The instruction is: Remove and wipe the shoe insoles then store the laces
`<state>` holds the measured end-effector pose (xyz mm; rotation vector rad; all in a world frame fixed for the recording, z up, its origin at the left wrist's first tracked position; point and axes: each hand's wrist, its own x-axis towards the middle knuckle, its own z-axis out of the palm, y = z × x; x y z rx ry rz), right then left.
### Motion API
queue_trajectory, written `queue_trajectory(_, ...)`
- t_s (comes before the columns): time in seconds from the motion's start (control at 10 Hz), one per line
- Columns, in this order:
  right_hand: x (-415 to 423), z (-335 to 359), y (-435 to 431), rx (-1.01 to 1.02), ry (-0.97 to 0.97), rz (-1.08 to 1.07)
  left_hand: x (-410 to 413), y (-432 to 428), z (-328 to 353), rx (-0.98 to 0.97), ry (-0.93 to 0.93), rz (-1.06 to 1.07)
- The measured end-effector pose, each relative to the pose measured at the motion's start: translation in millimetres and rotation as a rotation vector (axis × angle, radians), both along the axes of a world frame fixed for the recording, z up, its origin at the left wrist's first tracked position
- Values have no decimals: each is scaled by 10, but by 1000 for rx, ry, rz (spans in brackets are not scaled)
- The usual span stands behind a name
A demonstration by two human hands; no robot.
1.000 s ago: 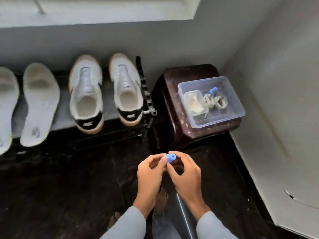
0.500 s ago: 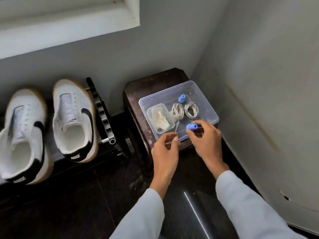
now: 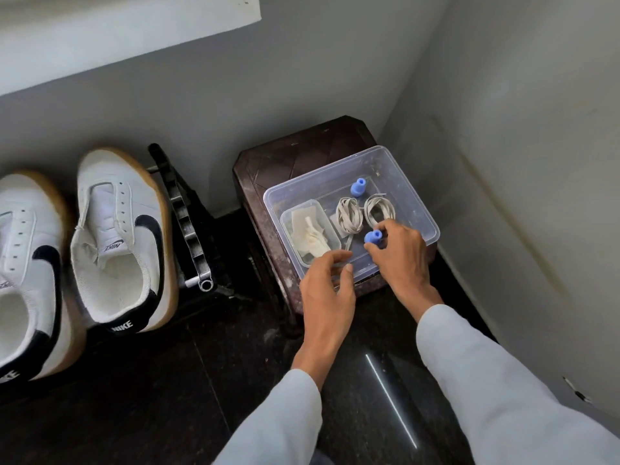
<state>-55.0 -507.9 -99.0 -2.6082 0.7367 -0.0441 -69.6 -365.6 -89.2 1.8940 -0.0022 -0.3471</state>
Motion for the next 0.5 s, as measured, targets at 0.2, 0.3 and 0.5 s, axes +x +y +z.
queue_trajectory(0.2, 15, -45, -12, 17, 23, -5, 24, 13, -18, 6, -10, -3)
queue_trajectory(0.3, -4, -18, -9, 39, 0, -27, 44, 36, -1, 11, -34, 3)
queue_trajectory(0.5, -99, 139, 99, 65, -156, -88, 69, 181, 160, 7, -161, 86)
